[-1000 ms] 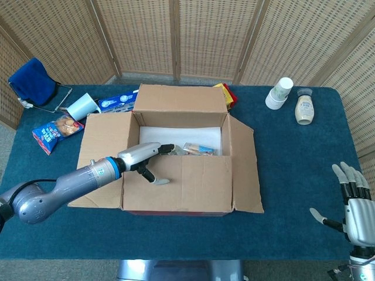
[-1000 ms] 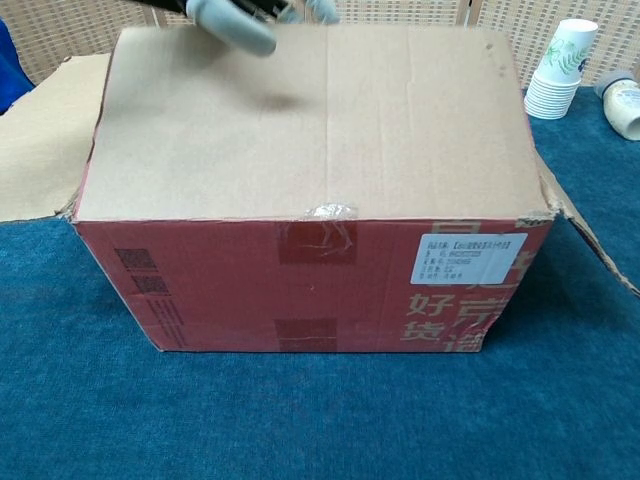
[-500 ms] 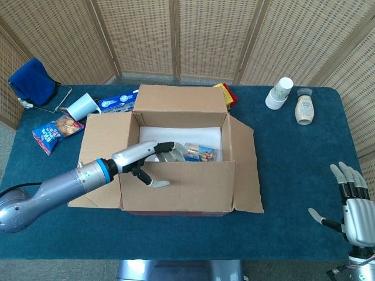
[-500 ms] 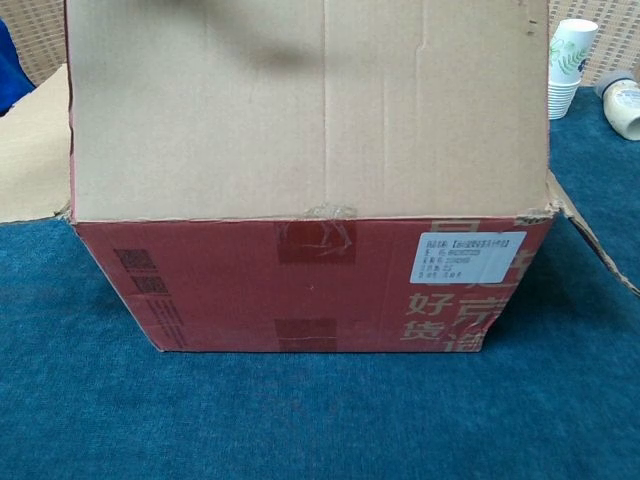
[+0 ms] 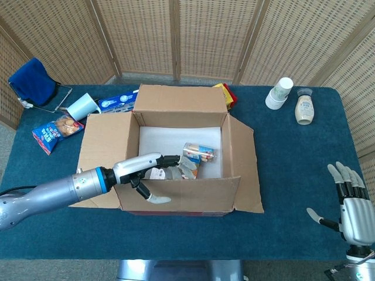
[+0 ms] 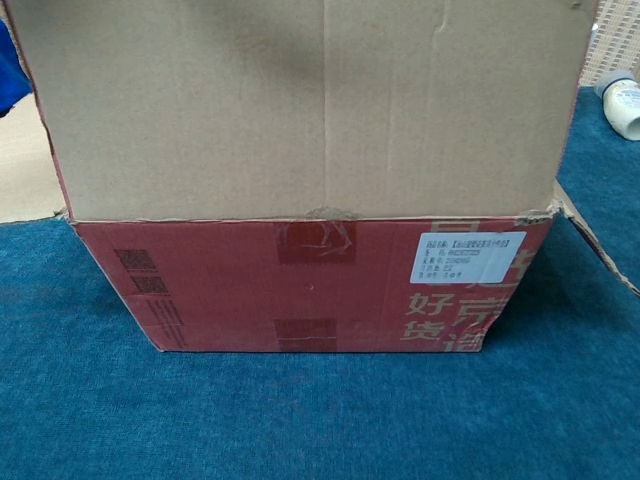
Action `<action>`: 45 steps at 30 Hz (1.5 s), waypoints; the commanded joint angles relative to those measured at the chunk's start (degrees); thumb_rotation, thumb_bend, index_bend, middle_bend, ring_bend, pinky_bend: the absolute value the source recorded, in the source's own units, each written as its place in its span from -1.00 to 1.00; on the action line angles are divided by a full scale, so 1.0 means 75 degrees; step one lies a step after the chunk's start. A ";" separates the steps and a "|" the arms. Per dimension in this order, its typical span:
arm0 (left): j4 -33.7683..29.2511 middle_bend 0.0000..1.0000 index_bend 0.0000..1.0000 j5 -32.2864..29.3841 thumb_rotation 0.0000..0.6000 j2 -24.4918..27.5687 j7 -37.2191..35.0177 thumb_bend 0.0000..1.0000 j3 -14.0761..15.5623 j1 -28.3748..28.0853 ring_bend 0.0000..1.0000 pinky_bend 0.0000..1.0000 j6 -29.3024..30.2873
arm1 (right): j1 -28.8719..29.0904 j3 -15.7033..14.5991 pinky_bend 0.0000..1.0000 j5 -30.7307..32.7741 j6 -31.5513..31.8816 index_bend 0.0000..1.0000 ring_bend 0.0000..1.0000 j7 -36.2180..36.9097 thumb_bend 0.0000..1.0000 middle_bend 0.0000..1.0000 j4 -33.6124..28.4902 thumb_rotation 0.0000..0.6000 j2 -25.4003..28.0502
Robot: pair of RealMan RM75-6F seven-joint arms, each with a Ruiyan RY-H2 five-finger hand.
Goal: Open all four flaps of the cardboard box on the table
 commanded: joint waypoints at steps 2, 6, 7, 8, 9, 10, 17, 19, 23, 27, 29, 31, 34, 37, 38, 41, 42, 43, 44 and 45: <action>0.0058 -0.43 -0.65 -0.0467 1.00 -0.0235 0.0602 -0.71 -0.0217 0.0290 -0.26 -0.14 -0.0564 | 0.0013 0.0001 -1.00 0.0006 -0.0019 -0.98 -1.00 -0.0025 -1.00 -1.00 0.0002 1.00 -0.0014; 0.0063 -0.43 -0.65 -0.0675 1.00 -0.0278 0.0913 -0.71 -0.0155 0.0353 -0.26 -0.13 -0.0724 | 0.0019 -0.0010 -1.00 0.0005 -0.0037 -0.98 -1.00 -0.0041 -1.00 -1.00 0.0000 1.00 -0.0022; 0.0074 -0.43 -0.65 -0.0717 1.00 -0.0279 0.0964 -0.71 -0.0132 0.0355 -0.26 -0.13 -0.0751 | 0.0019 -0.0009 -1.00 0.0004 -0.0034 -0.98 -1.00 -0.0046 -1.00 -1.00 -0.0002 1.00 -0.0022; 0.0082 -0.43 -0.65 -0.0748 1.00 -0.0278 0.1017 -0.71 -0.0103 0.0356 -0.26 -0.13 -0.0773 | 0.0017 -0.0009 -1.00 0.0001 -0.0028 -0.98 -1.00 -0.0049 -1.00 -1.00 -0.0004 1.00 -0.0024; 0.0089 -0.43 -0.65 -0.0771 1.00 -0.0284 0.1070 -0.71 -0.0049 0.0360 -0.26 -0.13 -0.0798 | 0.0014 -0.0010 -1.00 -0.0005 -0.0018 -0.98 -1.00 -0.0052 -1.00 -1.00 -0.0006 1.00 -0.0025; 0.0103 -0.43 -0.65 -0.0827 1.00 -0.0300 0.1124 -0.71 0.0009 0.0364 -0.26 -0.13 -0.0832 | 0.0013 -0.0010 -1.00 -0.0007 -0.0014 -0.98 -1.00 -0.0056 -1.00 -1.00 -0.0007 1.00 -0.0026; 0.0197 -0.44 -0.65 -0.1189 1.00 -0.0492 0.1413 -0.71 0.0195 0.0377 -0.26 -0.11 -0.1048 | 0.0019 -0.0009 -1.00 0.0003 -0.0022 -0.98 -1.00 -0.0096 -1.00 -1.00 0.0001 1.00 -0.0037; 0.0213 -0.44 -0.65 -0.1322 1.00 -0.0609 0.1497 -0.71 0.0229 0.0366 -0.26 -0.11 -0.1118 | 0.0029 -0.0016 -1.00 -0.0008 -0.0038 -0.98 -1.00 -0.0117 -1.00 -1.00 -0.0003 1.00 -0.0046; 0.0255 -0.44 -0.65 -0.1506 1.00 -0.0765 0.1661 -0.71 0.0291 0.0348 -0.26 -0.10 -0.1271 | 0.0032 -0.0016 -1.00 -0.0004 -0.0040 -0.98 -1.00 -0.0153 -1.00 -1.00 -0.0003 1.00 -0.0060; 0.0305 -0.44 -0.66 -0.1597 1.00 -0.0864 0.1790 -0.71 0.0438 0.0309 -0.26 -0.09 -0.1425 | 0.0037 -0.0015 -1.00 0.0012 -0.0054 -0.98 -1.00 -0.0162 -1.00 -1.00 0.0001 1.00 -0.0064; 0.0329 -0.44 -0.66 -0.1623 1.00 -0.0904 0.1845 -0.71 0.0530 0.0293 -0.26 -0.08 -0.1473 | 0.0039 -0.0015 -1.00 0.0021 -0.0062 -0.98 -1.00 -0.0160 -1.00 -1.00 0.0002 1.00 -0.0062; 0.0362 -0.45 -0.66 -0.1678 1.00 -0.0959 0.1889 -0.71 0.0614 0.0292 -0.26 -0.08 -0.1529 | 0.0039 -0.0015 -1.00 0.0027 -0.0064 -0.98 -1.00 -0.0165 -1.00 -1.00 0.0002 1.00 -0.0061; 0.0414 -0.45 -0.66 -0.1735 1.00 -0.1042 0.1963 -0.71 0.0705 0.0297 -0.26 -0.06 -0.1582 | 0.0041 -0.0018 -1.00 0.0024 -0.0067 -0.98 -1.00 -0.0167 -1.00 -1.00 0.0002 1.00 -0.0061; 0.0504 -0.46 -0.66 -0.1813 1.00 -0.1153 0.2028 -0.71 0.0844 0.0296 -0.25 -0.05 -0.1672 | 0.0046 -0.0018 -1.00 0.0018 -0.0069 -0.98 -1.00 -0.0191 -1.00 -1.00 0.0004 1.00 -0.0069; 0.0542 -0.46 -0.66 -0.1834 1.00 -0.1179 0.2045 -0.71 0.0890 0.0291 -0.25 -0.05 -0.1719 | 0.0046 -0.0021 -1.00 0.0017 -0.0070 -0.98 -1.00 -0.0195 -1.00 -1.00 0.0003 1.00 -0.0071; 0.0676 -0.46 -0.66 -0.1908 1.00 -0.1313 0.2142 -0.71 0.1021 0.0310 -0.25 -0.04 -0.1822 | 0.0046 -0.0019 -1.00 0.0026 -0.0072 -0.98 -1.00 -0.0204 -1.00 -1.00 -0.0001 1.00 -0.0072; 0.0720 -0.46 -0.67 -0.1924 1.00 -0.1343 0.2176 -0.71 0.1057 0.0324 -0.25 -0.04 -0.1852 | 0.0045 -0.0019 -1.00 0.0030 -0.0073 -0.98 -1.00 -0.0203 -1.00 -1.00 -0.0001 1.00 -0.0071; 0.0763 -0.46 -0.67 -0.1936 1.00 -0.1366 0.2202 -0.71 0.1092 0.0335 -0.25 -0.04 -0.1878 | 0.0045 -0.0020 -1.00 0.0031 -0.0073 -0.98 -1.00 -0.0198 -1.00 -1.00 -0.0003 1.00 -0.0070; 0.0807 -0.46 -0.67 -0.1942 1.00 -0.1382 0.2223 -0.71 0.1128 0.0344 -0.25 -0.04 -0.1900 | 0.0045 -0.0021 -1.00 0.0033 -0.0075 -0.98 -1.00 -0.0196 -1.00 -1.00 -0.0001 1.00 -0.0069; 0.0853 -0.47 -0.67 -0.1947 1.00 -0.1390 0.2233 -0.71 0.1169 0.0349 -0.25 -0.04 -0.1924 | 0.0046 -0.0021 -1.00 0.0033 -0.0077 -0.98 -1.00 -0.0199 -1.00 -1.00 0.0001 1.00 -0.0068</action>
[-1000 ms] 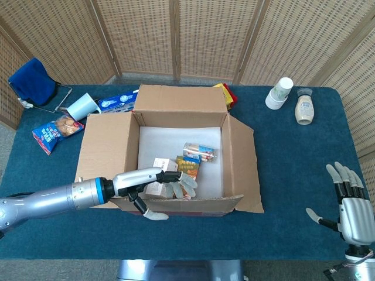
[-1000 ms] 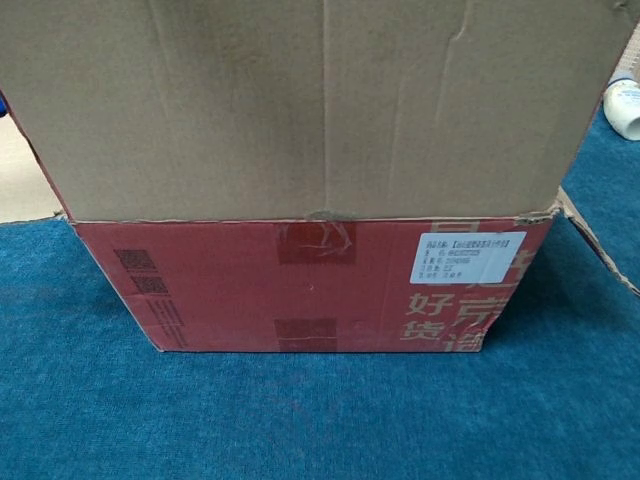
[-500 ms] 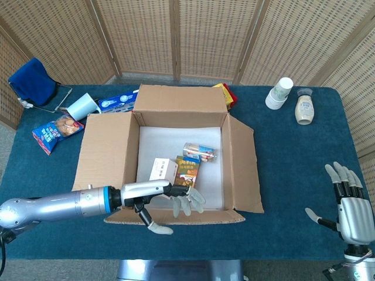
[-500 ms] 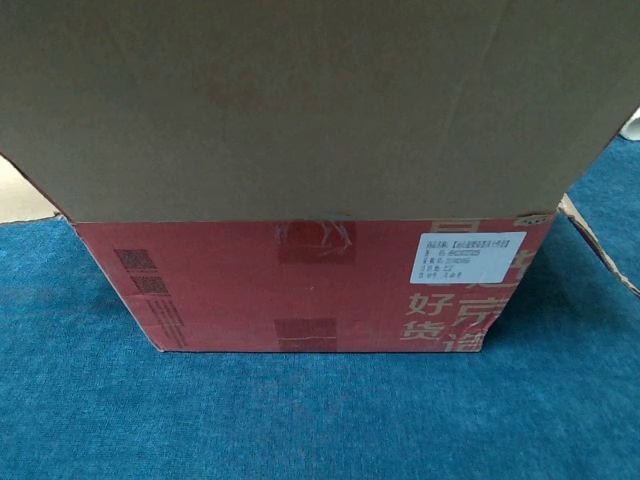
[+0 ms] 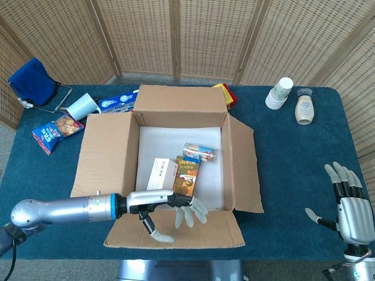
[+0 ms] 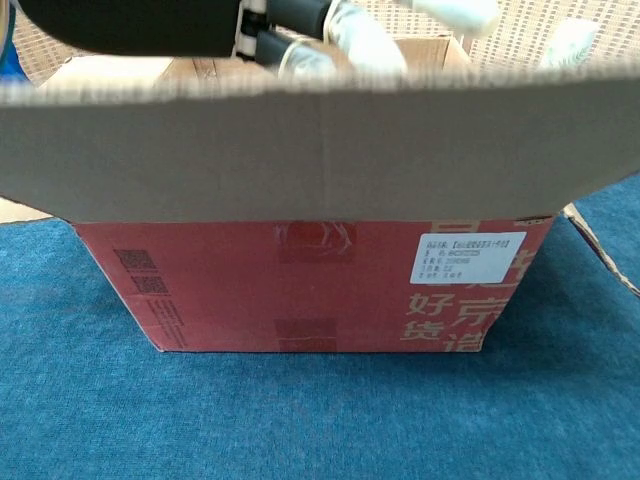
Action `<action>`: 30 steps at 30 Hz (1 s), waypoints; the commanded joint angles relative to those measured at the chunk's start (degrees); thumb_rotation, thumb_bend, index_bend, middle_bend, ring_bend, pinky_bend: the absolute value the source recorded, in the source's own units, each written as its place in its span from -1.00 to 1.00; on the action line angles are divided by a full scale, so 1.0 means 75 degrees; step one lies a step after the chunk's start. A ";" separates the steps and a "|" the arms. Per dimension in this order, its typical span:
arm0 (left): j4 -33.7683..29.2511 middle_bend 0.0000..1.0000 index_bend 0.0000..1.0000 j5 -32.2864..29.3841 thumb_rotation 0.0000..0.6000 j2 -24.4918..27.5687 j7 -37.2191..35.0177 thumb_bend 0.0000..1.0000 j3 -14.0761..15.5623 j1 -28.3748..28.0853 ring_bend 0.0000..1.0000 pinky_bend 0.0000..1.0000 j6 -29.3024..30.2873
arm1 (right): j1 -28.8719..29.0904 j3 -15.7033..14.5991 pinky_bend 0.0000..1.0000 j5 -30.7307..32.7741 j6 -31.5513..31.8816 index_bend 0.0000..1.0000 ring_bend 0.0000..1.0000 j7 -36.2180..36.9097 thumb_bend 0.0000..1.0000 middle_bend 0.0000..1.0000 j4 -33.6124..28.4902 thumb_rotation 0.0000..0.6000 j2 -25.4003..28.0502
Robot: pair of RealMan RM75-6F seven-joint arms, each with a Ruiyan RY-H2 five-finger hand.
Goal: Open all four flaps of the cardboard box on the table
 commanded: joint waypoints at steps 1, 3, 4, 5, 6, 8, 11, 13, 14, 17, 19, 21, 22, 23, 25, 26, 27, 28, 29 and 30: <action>0.0123 -0.47 -0.67 -0.0035 1.00 -0.0039 0.0033 -0.71 0.0101 0.0025 -0.25 -0.03 -0.0077 | 0.0002 -0.0001 -1.00 -0.0001 -0.0003 -0.98 -1.00 -0.0005 -1.00 -1.00 0.0003 1.00 0.0001; 0.0225 -0.47 -0.67 -0.0061 1.00 -0.0074 0.0058 -0.71 0.0176 0.0054 -0.25 -0.03 -0.0106 | 0.0005 -0.0004 -1.00 -0.0010 -0.0005 -0.98 -1.00 -0.0018 -1.00 -1.00 0.0003 1.00 -0.0002; 0.0272 -0.47 -0.67 -0.0079 1.00 -0.0095 0.0070 -0.71 0.0209 0.0069 -0.25 -0.02 -0.0126 | 0.0007 -0.0005 -1.00 -0.0011 -0.0008 -0.98 -1.00 -0.0022 -1.00 -1.00 0.0002 1.00 -0.0004; 0.0320 -0.47 -0.67 -0.0099 1.00 -0.0113 0.0075 -0.71 0.0239 0.0078 -0.25 -0.02 -0.0154 | 0.0009 -0.0006 -1.00 -0.0011 -0.0012 -0.98 -1.00 -0.0030 -1.00 -1.00 0.0001 1.00 -0.0007; 0.0383 -0.47 -0.67 -0.0121 1.00 -0.0135 0.0073 -0.71 0.0290 0.0094 -0.25 -0.02 -0.0186 | 0.0012 -0.0008 -1.00 -0.0010 -0.0018 -0.98 -1.00 -0.0040 -1.00 -1.00 0.0001 1.00 -0.0008; 0.0480 -0.47 -0.67 -0.0138 1.00 -0.0174 0.0112 -0.71 0.0347 0.0109 -0.25 -0.02 -0.0244 | 0.0012 -0.0009 -1.00 -0.0008 -0.0020 -0.98 -1.00 -0.0048 -1.00 -1.00 -0.0003 1.00 -0.0012; 0.0567 -0.47 -0.67 -0.0162 1.00 -0.0204 0.0160 -0.71 0.0366 0.0122 -0.25 -0.02 -0.0264 | 0.0011 -0.0009 -1.00 -0.0009 -0.0015 -0.98 -1.00 -0.0058 -1.00 -1.00 -0.0005 1.00 -0.0014; 0.0591 -0.47 -0.67 -0.0204 1.00 -0.0225 0.0204 -0.71 0.0311 0.0157 -0.25 -0.02 -0.0237 | 0.0011 -0.0013 -1.00 -0.0001 -0.0024 -0.98 -1.00 -0.0050 -1.00 -1.00 -0.0003 1.00 -0.0014; 0.0589 -0.47 -0.67 -0.0215 1.00 -0.0228 0.0236 -0.71 0.0274 0.0184 -0.25 -0.02 -0.0214 | 0.0014 -0.0012 -1.00 0.0004 -0.0030 -0.98 -1.00 -0.0047 -1.00 -1.00 -0.0001 1.00 -0.0013; 0.0538 -0.48 -0.67 -0.0148 1.00 -0.0173 0.0354 -0.71 0.0175 0.0262 -0.25 -0.03 -0.0077 | 0.0017 -0.0012 -1.00 -0.0002 -0.0031 -0.98 -1.00 -0.0046 -1.00 -1.00 0.0000 1.00 -0.0013; 0.0458 -0.48 -0.67 -0.0008 1.00 -0.0115 0.0482 -0.71 0.0126 0.0314 -0.26 -0.03 0.0114 | 0.0018 -0.0016 -1.00 -0.0007 -0.0033 -0.98 -1.00 -0.0044 -1.00 -1.00 -0.0003 1.00 -0.0011; 0.0284 -0.48 -0.67 0.0233 1.00 -0.0032 0.0706 -0.71 0.0054 0.0428 -0.26 -0.04 0.0478 | 0.0019 -0.0018 -1.00 -0.0007 -0.0036 -0.98 -1.00 -0.0043 -1.00 -1.00 -0.0007 1.00 -0.0007; 0.0176 -0.49 -0.66 0.0370 1.00 0.0012 0.0827 -0.71 0.0017 0.0506 -0.27 -0.06 0.0697 | 0.0017 -0.0019 -1.00 -0.0003 -0.0036 -0.98 -1.00 -0.0036 -1.00 -1.00 -0.0009 1.00 -0.0005; 0.0072 -0.49 -0.66 0.0475 1.00 0.0056 0.0898 -0.71 0.0000 0.0577 -0.28 -0.10 0.0885 | 0.0017 -0.0019 -1.00 -0.0002 -0.0036 -0.98 -1.00 -0.0030 -1.00 -1.00 -0.0011 1.00 -0.0003; -0.0113 -0.54 -0.65 0.0687 1.00 0.0173 0.1009 -0.71 -0.0044 0.0720 -0.32 -0.23 0.1245 | 0.0014 -0.0020 -1.00 -0.0005 -0.0032 -0.98 -1.00 -0.0022 -1.00 -1.00 -0.0012 1.00 0.0001; -0.0197 -0.59 -0.65 0.0784 1.00 0.0228 0.1058 -0.71 -0.0070 0.0791 -0.37 -0.30 0.1410 | 0.0014 -0.0022 -1.00 -0.0009 -0.0030 -0.98 -1.00 -0.0022 -1.00 -1.00 -0.0014 1.00 0.0002; -0.0288 -0.65 -0.64 0.0929 1.00 0.0282 0.1166 -0.71 -0.0120 0.0886 -0.44 -0.33 0.1631 | 0.0014 -0.0025 -1.00 -0.0015 -0.0031 -0.98 -1.00 -0.0019 -1.00 -1.00 -0.0019 1.00 0.0005; -0.0398 -0.71 -0.64 0.1066 1.00 0.0319 0.1269 -0.71 -0.0156 0.0988 -0.51 -0.38 0.1849 | 0.0012 -0.0029 -1.00 -0.0021 -0.0029 -0.98 -1.00 -0.0016 -1.00 -1.00 -0.0023 1.00 0.0008; -0.0509 -0.74 -0.63 0.1205 1.00 0.0349 0.1374 -0.71 -0.0198 0.1096 -0.55 -0.40 0.2070 | 0.0010 -0.0031 -1.00 -0.0027 -0.0023 -0.98 -1.00 -0.0018 -1.00 -1.00 -0.0024 1.00 0.0009; -0.0620 -0.77 -0.63 0.1339 1.00 0.0369 0.1474 -0.71 -0.0247 0.1206 -0.60 -0.45 0.2296 | 0.0008 -0.0032 -1.00 -0.0031 -0.0019 -0.98 -1.00 -0.0023 -1.00 -1.00 -0.0024 1.00 0.0009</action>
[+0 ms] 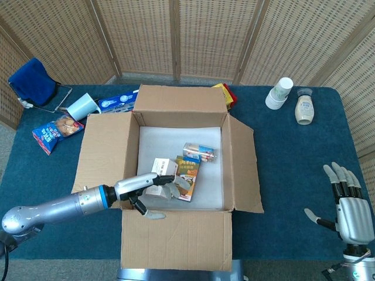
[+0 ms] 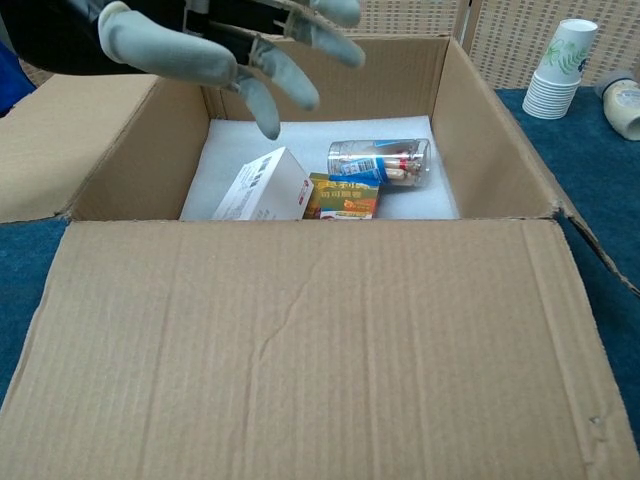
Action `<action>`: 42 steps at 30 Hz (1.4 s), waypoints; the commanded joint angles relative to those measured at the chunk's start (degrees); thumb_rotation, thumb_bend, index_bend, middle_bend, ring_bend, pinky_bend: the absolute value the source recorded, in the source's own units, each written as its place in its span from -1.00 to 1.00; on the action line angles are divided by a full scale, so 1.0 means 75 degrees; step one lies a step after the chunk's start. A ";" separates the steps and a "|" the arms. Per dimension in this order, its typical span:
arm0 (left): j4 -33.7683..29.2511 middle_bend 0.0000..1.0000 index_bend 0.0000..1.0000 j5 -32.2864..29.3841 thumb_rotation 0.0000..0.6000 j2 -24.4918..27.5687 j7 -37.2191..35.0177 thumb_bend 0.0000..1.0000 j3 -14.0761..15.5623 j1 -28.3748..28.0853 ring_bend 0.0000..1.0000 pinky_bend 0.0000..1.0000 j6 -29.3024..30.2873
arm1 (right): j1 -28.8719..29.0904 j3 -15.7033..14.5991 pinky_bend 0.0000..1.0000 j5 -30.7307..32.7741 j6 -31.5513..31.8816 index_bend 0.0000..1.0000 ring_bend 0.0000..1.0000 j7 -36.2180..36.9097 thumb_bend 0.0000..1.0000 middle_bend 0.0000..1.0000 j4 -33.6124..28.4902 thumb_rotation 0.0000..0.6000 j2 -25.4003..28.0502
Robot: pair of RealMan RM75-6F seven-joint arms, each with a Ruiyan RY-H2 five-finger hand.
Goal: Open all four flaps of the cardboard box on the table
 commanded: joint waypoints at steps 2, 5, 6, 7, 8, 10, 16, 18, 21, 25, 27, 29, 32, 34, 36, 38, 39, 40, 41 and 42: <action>-0.0633 -0.79 -0.63 0.0731 1.00 0.0196 0.0553 -0.71 -0.0309 0.0632 -0.65 -0.53 0.1115 | -0.0002 -0.0009 -1.00 -0.0018 0.0004 -0.98 -1.00 -0.0017 -1.00 -1.00 -0.0010 1.00 -0.0002; -0.0946 -0.81 -0.62 0.1126 1.00 0.0192 0.0819 -0.71 -0.0551 0.1006 -0.70 -0.58 0.1672 | -0.0004 -0.0025 -1.00 -0.0046 0.0008 -0.98 -1.00 -0.0052 -1.00 -1.00 -0.0020 1.00 -0.0008; -0.1044 -0.82 -0.62 0.1278 1.00 0.0172 0.0915 -0.71 -0.0620 0.1125 -0.72 -0.60 0.1844 | -0.0005 -0.0029 -1.00 -0.0052 0.0010 -0.98 -1.00 -0.0061 -1.00 -1.00 -0.0024 1.00 -0.0012; -0.1139 -0.83 -0.62 0.1459 1.00 0.0162 0.1031 -0.71 -0.0699 0.1258 -0.73 -0.62 0.2028 | -0.0006 -0.0032 -1.00 -0.0057 0.0010 -0.98 -1.00 -0.0071 -1.00 -1.00 -0.0030 1.00 -0.0015; -0.1225 -0.83 -0.62 0.1613 1.00 0.0153 0.1104 -0.71 -0.0748 0.1372 -0.74 -0.64 0.2170 | -0.0006 -0.0035 -1.00 -0.0060 0.0010 -0.98 -1.00 -0.0086 -1.00 -1.00 -0.0033 1.00 -0.0018; -0.1362 -0.84 -0.62 0.1932 1.00 0.0150 0.1232 -0.71 -0.0844 0.1595 -0.74 -0.67 0.2441 | -0.0007 -0.0041 -1.00 -0.0070 0.0012 -0.98 -1.00 -0.0116 -1.00 -1.00 -0.0041 1.00 -0.0024; -0.1603 -0.90 -0.62 0.3001 1.00 0.0213 0.1535 -0.71 -0.1028 0.2123 -0.80 -0.79 0.3228 | -0.0012 -0.0046 -1.00 -0.0081 0.0023 -0.98 -1.00 -0.0153 -1.00 -1.00 -0.0066 1.00 -0.0030; -0.1681 -0.92 -0.62 0.3323 1.00 0.0256 0.1522 -0.71 -0.1043 0.2270 -0.82 -0.82 0.3475 | -0.0015 -0.0047 -1.00 -0.0084 0.0029 -0.98 -1.00 -0.0155 -1.00 -1.00 -0.0069 1.00 -0.0027; -0.1726 -0.96 -0.62 0.3868 1.00 0.0407 0.1507 -0.71 -0.1108 0.2459 -0.84 -0.85 0.3853 | -0.0018 -0.0045 -1.00 -0.0087 0.0036 -0.98 -1.00 -0.0156 -1.00 -1.00 -0.0074 1.00 -0.0026; -0.1811 -0.99 -0.62 0.4656 1.00 0.0640 0.1390 -0.71 -0.1142 0.2728 -0.84 -0.86 0.4347 | -0.0021 -0.0042 -1.00 -0.0079 0.0042 -0.98 -1.00 -0.0181 -1.00 -1.00 -0.0073 1.00 -0.0033; -0.1838 -1.00 -0.62 0.5107 1.00 0.0793 0.1212 -0.71 -0.1120 0.2886 -0.85 -0.87 0.4599 | -0.0021 -0.0041 -1.00 -0.0072 0.0038 -0.98 -1.00 -0.0204 -1.00 -1.00 -0.0074 1.00 -0.0038; -0.1836 -1.00 -0.62 0.5565 1.00 0.0935 0.1050 -0.71 -0.1082 0.3035 -0.86 -0.88 0.4865 | -0.0018 -0.0032 -1.00 -0.0053 0.0033 -0.98 -1.00 -0.0238 -1.00 -1.00 -0.0067 1.00 -0.0047; -0.1769 -1.00 -0.62 0.6430 1.00 0.1156 0.0741 -0.71 -0.0918 0.3284 -0.88 -0.88 0.5443 | -0.0016 -0.0004 -1.00 0.0020 0.0022 -0.98 -1.00 -0.0337 -1.00 -1.00 -0.0048 1.00 -0.0067; -0.1667 -1.00 -0.62 0.7105 1.00 0.1342 0.0375 -0.71 -0.0702 0.3495 -0.88 -0.89 0.5981 | -0.0010 0.0035 -1.00 0.0089 0.0025 -0.98 -1.00 -0.0420 -1.00 -1.00 -0.0024 1.00 -0.0100; -0.1475 -1.00 -0.63 0.7854 1.00 0.1551 -0.0185 -0.71 -0.0361 0.3656 -0.88 -0.89 0.6652 | -0.0002 0.0071 -1.00 0.0151 0.0023 -0.98 -1.00 -0.0488 -1.00 -1.00 0.0002 1.00 -0.0132; -0.1155 -1.00 -0.64 0.8666 1.00 0.1784 -0.0963 -0.71 0.0137 0.3719 -0.88 -0.89 0.7453 | 0.0009 0.0083 -1.00 0.0194 -0.0003 -0.98 -1.00 -0.0510 -1.00 -1.00 0.0012 1.00 -0.0152; -0.0901 -1.00 -0.64 0.9046 1.00 0.1906 -0.1424 -0.71 0.0431 0.3728 -0.89 -0.88 0.7887 | 0.0015 0.0085 -1.00 0.0211 -0.0023 -0.98 -1.00 -0.0504 -1.00 -1.00 0.0013 1.00 -0.0156; -0.0621 -1.00 -0.65 0.9427 1.00 0.2023 -0.1906 -0.71 0.0734 0.3689 -0.88 -0.88 0.8338 | 0.0021 0.0091 -1.00 0.0225 -0.0032 -0.98 -1.00 -0.0514 -1.00 -1.00 0.0022 1.00 -0.0159; -0.0317 -1.00 -0.65 0.9768 1.00 0.2141 -0.2386 -0.71 0.1031 0.3617 -0.88 -0.88 0.8768 | 0.0023 0.0096 -1.00 0.0237 -0.0036 -0.98 -1.00 -0.0529 -1.00 -1.00 0.0030 1.00 -0.0165; 0.0015 -1.00 -0.65 1.0052 1.00 0.2242 -0.2838 -0.71 0.1316 0.3536 -0.88 -0.88 0.9189 | 0.0024 0.0100 -1.00 0.0249 -0.0038 -0.98 -1.00 -0.0539 -1.00 -1.00 0.0033 1.00 -0.0171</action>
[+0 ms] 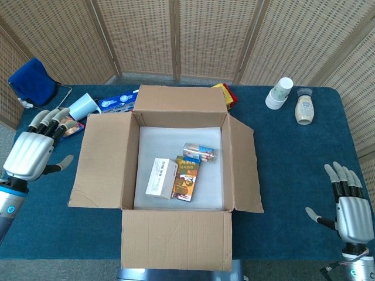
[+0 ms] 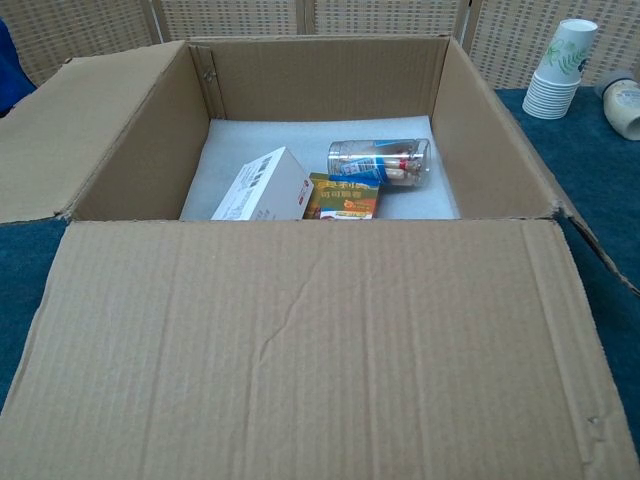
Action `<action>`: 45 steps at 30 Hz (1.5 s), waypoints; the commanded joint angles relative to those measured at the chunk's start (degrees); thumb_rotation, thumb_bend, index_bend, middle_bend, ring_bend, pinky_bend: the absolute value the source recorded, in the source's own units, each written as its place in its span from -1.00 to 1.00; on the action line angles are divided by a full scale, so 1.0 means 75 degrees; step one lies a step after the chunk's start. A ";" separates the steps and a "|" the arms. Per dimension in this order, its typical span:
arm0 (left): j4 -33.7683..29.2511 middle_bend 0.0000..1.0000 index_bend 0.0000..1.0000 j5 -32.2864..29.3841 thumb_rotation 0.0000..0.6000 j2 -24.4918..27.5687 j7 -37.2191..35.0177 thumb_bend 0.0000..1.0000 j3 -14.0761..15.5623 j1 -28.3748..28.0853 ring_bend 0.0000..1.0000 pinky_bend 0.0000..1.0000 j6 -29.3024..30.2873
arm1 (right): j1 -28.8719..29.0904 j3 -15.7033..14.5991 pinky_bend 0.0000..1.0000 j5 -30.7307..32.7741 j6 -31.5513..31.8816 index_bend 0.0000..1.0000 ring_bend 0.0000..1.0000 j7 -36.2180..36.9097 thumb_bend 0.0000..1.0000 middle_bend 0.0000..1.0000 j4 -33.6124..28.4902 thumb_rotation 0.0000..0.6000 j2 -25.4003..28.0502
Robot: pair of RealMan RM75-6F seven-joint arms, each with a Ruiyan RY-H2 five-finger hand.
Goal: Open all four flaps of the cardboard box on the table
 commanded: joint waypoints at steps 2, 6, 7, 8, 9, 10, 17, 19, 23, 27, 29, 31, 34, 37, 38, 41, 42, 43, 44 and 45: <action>0.1877 -1.00 -0.65 0.2113 1.00 0.0788 -0.2721 -0.71 0.1858 -0.0155 -0.88 -0.87 0.2704 | 0.0007 0.0016 -1.00 0.0039 -0.0011 -0.98 -1.00 -0.0052 -1.00 -1.00 0.0016 1.00 -0.0023; 0.2923 -1.00 -0.65 0.2386 1.00 0.0867 -0.3540 -0.71 0.2691 -0.0409 -0.88 -0.87 0.3887 | 0.0024 0.0021 -1.00 0.0078 -0.0045 -0.98 -1.00 -0.0174 -1.00 -1.00 0.0020 1.00 -0.0064; 0.3122 -1.00 -0.65 0.2373 1.00 0.0865 -0.3654 -0.71 0.2876 -0.0446 -0.88 -0.87 0.4103 | 0.0028 0.0019 -1.00 0.0084 -0.0054 -0.98 -1.00 -0.0203 -1.00 -1.00 0.0020 1.00 -0.0072; 0.3302 -1.00 -0.65 0.2343 1.00 0.0853 -0.3730 -0.71 0.3051 -0.0478 -0.88 -0.87 0.4298 | 0.0032 0.0018 -1.00 0.0090 -0.0062 -0.98 -1.00 -0.0237 -1.00 -1.00 0.0021 1.00 -0.0080; 0.3463 -1.00 -0.65 0.2293 1.00 0.0831 -0.3789 -0.71 0.3221 -0.0502 -0.88 -0.87 0.4476 | 0.0035 0.0018 -1.00 0.0098 -0.0068 -0.98 -1.00 -0.0267 -1.00 -1.00 0.0019 1.00 -0.0087; 0.3612 -1.00 -0.65 0.2208 1.00 0.0795 -0.3863 -0.71 0.3400 -0.0503 -0.88 -0.87 0.4643 | 0.0038 0.0020 -1.00 0.0105 -0.0072 -0.98 -1.00 -0.0293 -1.00 -1.00 0.0018 1.00 -0.0095; 0.4384 -1.00 -0.65 0.1656 1.00 0.0475 -0.4032 -0.71 0.4359 -0.0412 -0.88 -0.87 0.5909 | 0.0044 0.0052 -1.00 0.0224 -0.0099 -0.98 -1.00 -0.0442 -1.00 -1.00 0.0032 1.00 -0.0131; 0.4571 -1.00 -0.65 0.1481 1.00 0.0335 -0.4109 -0.71 0.4637 -0.0342 -0.88 -0.87 0.6232 | 0.0054 0.0053 -1.00 0.0268 -0.0137 -0.98 -1.00 -0.0512 -1.00 -1.00 0.0036 1.00 -0.0133; 0.4800 -1.00 -0.65 0.1305 1.00 0.0063 -0.4071 -0.71 0.5149 -0.0300 -0.88 -0.87 0.6762 | 0.0059 0.0037 -1.00 0.0380 -0.0219 -0.99 -1.00 -0.0683 -1.00 -1.00 -0.0030 1.00 -0.0121; 0.4901 -1.00 -0.65 0.1098 1.00 -0.0175 -0.4035 -0.71 0.5561 -0.0278 -0.88 -0.87 0.7173 | 0.0070 0.0018 -1.00 0.0557 -0.0355 -1.00 -1.00 -0.0905 -1.00 -1.00 -0.0157 1.00 -0.0068; 0.4913 -1.00 -0.65 0.1001 1.00 -0.0255 -0.3930 -0.71 0.5737 -0.0268 -0.89 -0.87 0.7326 | 0.0064 0.0040 -1.00 0.0606 -0.0327 -1.00 -1.00 -0.1038 -1.00 -1.00 -0.0172 1.00 -0.0071; 0.4907 -1.00 -0.65 0.0899 1.00 -0.0332 -0.3736 -0.71 0.5895 -0.0238 -0.93 -0.90 0.7479 | 0.0043 0.0077 -1.00 0.0639 -0.0226 -1.00 -1.00 -0.1237 -1.00 -1.00 -0.0156 1.00 -0.0115; 0.4798 -1.00 -0.65 0.0717 1.00 -0.0353 -0.3236 -0.71 0.6115 -0.0170 -1.00 -0.97 0.7589 | 0.0023 0.0125 -1.00 0.0746 -0.0134 -1.00 -1.00 -0.1582 -1.00 -1.00 -0.0156 1.00 -0.0192; 0.4622 -1.00 -0.65 0.0538 1.00 -0.0368 -0.2963 -0.71 0.6273 -0.0122 -1.00 -1.00 0.7756 | 0.0022 0.0140 -1.00 0.0807 -0.0123 -1.00 -1.00 -0.1722 -1.00 -1.00 -0.0178 1.00 -0.0223; 0.4594 -1.00 -0.65 0.0491 1.00 -0.0371 -0.2892 -0.71 0.6330 -0.0117 -1.00 -1.00 0.7793 | 0.0018 0.0141 -1.00 0.0830 -0.0124 -1.00 -1.00 -0.1753 -1.00 -1.00 -0.0196 1.00 -0.0223; 0.4530 -1.00 -0.64 0.0318 1.00 -0.0344 -0.2706 -0.71 0.6467 -0.0131 -1.00 -1.00 0.7828 | 0.0018 0.0144 -1.00 0.0844 -0.0129 -1.00 -1.00 -0.1761 -1.00 -1.00 -0.0233 1.00 -0.0206; 0.4467 -1.00 -0.64 0.0237 1.00 -0.0309 -0.2673 -0.71 0.6506 -0.0137 -1.00 -1.00 0.7810 | 0.0020 0.0145 -1.00 0.0846 -0.0133 -1.00 -1.00 -0.1746 -1.00 -1.00 -0.0228 1.00 -0.0203; 0.4388 -1.00 -0.64 0.0132 1.00 -0.0252 -0.2609 -0.71 0.6551 -0.0137 -1.00 -1.00 0.7750 | 0.0031 0.0133 -1.00 0.0841 -0.0169 -1.00 -1.00 -0.1717 -1.00 -1.00 -0.0219 1.00 -0.0204; 0.4286 -1.00 -0.64 0.0045 1.00 -0.0186 -0.2521 -0.71 0.6592 -0.0141 -1.00 -1.00 0.7698 | 0.0051 0.0111 -1.00 0.0821 -0.0225 -1.00 -1.00 -0.1676 -1.00 -1.00 -0.0198 1.00 -0.0201; 0.4189 -1.00 -0.64 -0.0019 1.00 -0.0135 -0.2453 -0.71 0.6631 -0.0148 -1.00 -1.00 0.7676 | 0.0070 0.0092 -1.00 0.0794 -0.0269 -1.00 -1.00 -0.1643 -1.00 -1.00 -0.0173 1.00 -0.0202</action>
